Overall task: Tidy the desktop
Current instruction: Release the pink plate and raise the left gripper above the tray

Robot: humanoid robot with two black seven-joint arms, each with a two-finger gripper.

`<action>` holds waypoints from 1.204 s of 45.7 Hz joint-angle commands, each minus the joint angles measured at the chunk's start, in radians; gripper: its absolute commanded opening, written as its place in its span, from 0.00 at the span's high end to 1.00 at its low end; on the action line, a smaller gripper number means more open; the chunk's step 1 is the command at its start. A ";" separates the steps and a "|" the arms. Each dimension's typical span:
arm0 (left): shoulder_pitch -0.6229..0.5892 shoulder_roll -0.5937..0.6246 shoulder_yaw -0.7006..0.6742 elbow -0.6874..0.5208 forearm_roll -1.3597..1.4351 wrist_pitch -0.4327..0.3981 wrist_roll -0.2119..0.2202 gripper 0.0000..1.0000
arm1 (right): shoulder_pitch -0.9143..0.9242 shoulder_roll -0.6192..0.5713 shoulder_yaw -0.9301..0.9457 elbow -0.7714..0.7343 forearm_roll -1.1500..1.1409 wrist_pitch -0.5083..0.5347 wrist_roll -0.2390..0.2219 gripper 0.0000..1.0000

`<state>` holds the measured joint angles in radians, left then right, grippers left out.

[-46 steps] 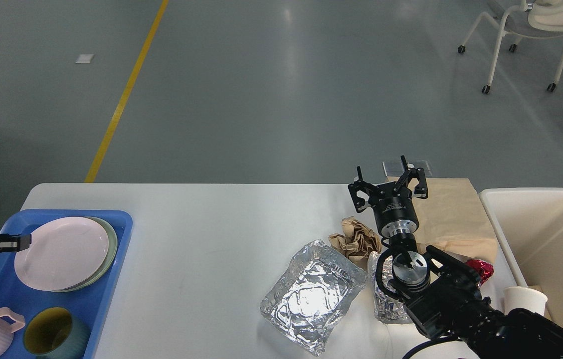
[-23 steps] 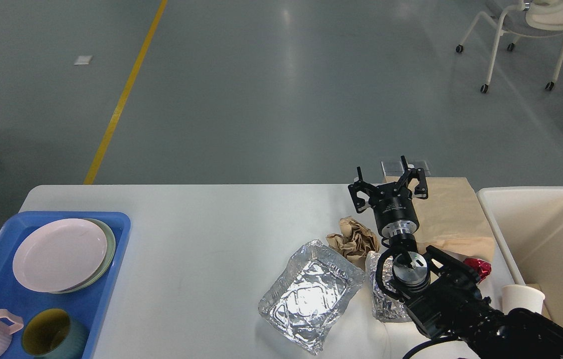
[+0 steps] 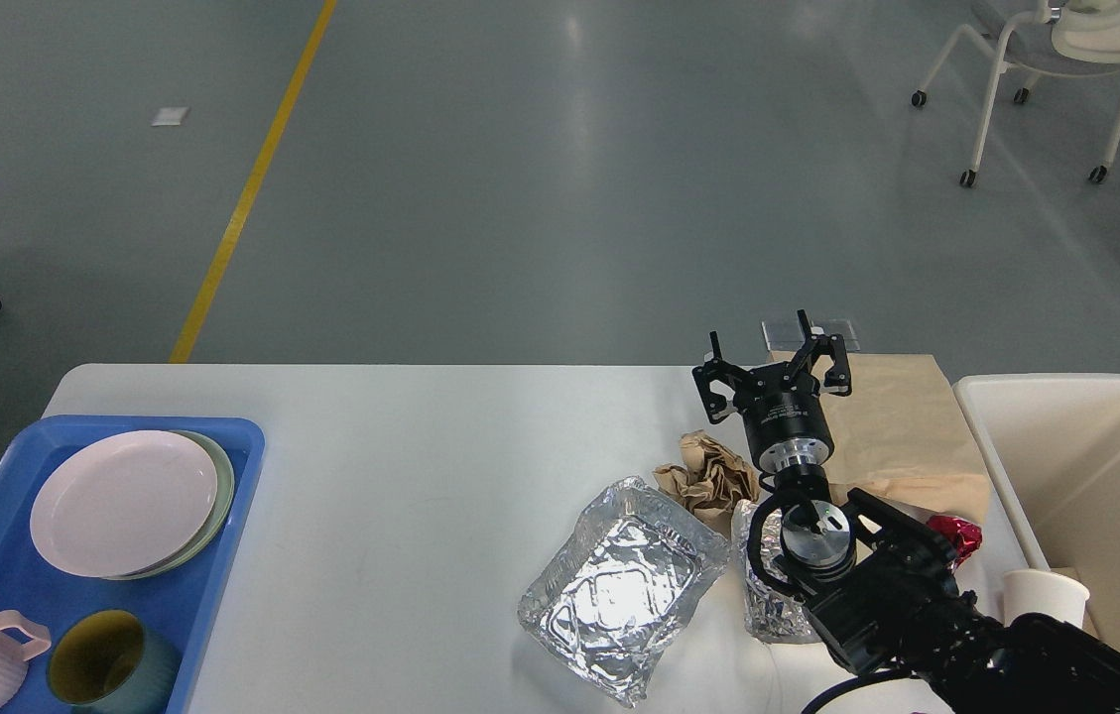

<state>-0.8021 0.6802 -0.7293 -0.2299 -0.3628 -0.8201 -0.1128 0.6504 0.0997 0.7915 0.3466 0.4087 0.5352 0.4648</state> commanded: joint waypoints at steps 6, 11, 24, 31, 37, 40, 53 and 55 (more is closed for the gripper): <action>-0.026 -0.100 -0.012 -0.009 0.010 -0.013 0.004 0.04 | 0.000 0.000 0.000 0.000 0.001 0.000 0.000 0.00; -0.023 -0.117 -0.015 -0.009 0.008 -0.013 0.002 0.04 | 0.000 0.000 0.000 0.000 0.001 0.000 0.000 0.00; -0.077 -0.156 -0.019 -0.011 0.010 -0.030 -0.013 0.04 | 0.000 0.000 0.000 0.000 -0.002 0.000 0.000 0.00; -0.141 -0.160 -0.013 -0.009 0.011 0.013 -0.013 0.04 | 0.000 0.000 0.000 0.000 -0.002 0.000 0.000 0.00; -0.141 -0.166 -0.015 -0.009 0.011 0.035 -0.013 0.04 | 0.000 0.000 0.000 0.000 -0.002 0.000 0.000 0.00; -0.138 -0.177 -0.018 -0.009 0.011 0.035 -0.013 0.04 | 0.000 0.000 0.000 0.000 0.001 0.000 0.000 0.00; -0.053 -0.275 -0.016 -0.002 0.010 0.047 -0.057 0.04 | 0.000 0.000 0.000 0.000 -0.002 0.000 0.000 0.00; -0.019 -0.289 -0.018 -0.002 0.010 0.045 -0.088 0.04 | 0.000 0.000 0.000 0.000 0.001 0.000 0.000 0.00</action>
<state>-0.8989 0.4267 -0.7456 -0.2328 -0.3514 -0.7740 -0.1493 0.6504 0.0997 0.7915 0.3466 0.4085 0.5352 0.4648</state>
